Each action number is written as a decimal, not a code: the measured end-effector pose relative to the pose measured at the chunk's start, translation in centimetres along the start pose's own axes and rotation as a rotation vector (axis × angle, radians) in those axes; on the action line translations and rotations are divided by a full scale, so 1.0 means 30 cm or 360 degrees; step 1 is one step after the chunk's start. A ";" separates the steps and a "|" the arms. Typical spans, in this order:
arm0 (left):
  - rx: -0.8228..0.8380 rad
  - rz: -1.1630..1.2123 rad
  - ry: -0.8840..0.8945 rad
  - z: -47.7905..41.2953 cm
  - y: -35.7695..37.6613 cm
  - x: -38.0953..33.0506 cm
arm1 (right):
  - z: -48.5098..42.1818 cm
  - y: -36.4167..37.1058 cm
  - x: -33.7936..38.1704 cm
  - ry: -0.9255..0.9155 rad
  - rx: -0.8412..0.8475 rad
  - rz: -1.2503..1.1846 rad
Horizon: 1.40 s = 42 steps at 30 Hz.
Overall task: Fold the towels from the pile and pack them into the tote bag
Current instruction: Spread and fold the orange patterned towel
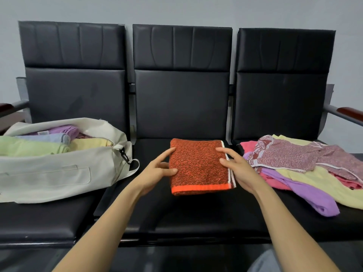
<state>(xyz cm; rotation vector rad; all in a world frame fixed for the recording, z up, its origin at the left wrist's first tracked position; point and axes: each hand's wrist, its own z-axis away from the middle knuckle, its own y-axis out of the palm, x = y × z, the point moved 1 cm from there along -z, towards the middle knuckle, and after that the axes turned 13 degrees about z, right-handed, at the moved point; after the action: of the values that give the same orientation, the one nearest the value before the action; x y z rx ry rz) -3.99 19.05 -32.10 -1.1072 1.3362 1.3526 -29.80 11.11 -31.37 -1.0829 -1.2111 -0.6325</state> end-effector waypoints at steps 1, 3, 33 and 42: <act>0.0055 -0.0100 0.0022 0.006 -0.004 -0.007 | 0.004 -0.004 0.004 -0.0023 0.0028 0.0025; 0.0129 -0.0255 0.0063 0.006 -0.020 -0.003 | 0.008 -0.006 0.007 -0.0062 0.0053 0.0121; -0.0205 -0.0670 0.0624 0.118 -0.154 -0.079 | -0.059 0.185 0.068 -0.0427 0.0010 0.0510; -0.0749 -0.0548 0.0445 0.036 -0.438 -0.209 | -0.341 0.461 0.310 -0.0235 0.0194 0.0477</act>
<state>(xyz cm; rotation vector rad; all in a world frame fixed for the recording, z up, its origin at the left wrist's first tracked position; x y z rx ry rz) 10.09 20.08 -28.37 -1.8100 0.9684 1.3149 -10.95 8.64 -26.76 -1.1939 -1.1667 -0.2488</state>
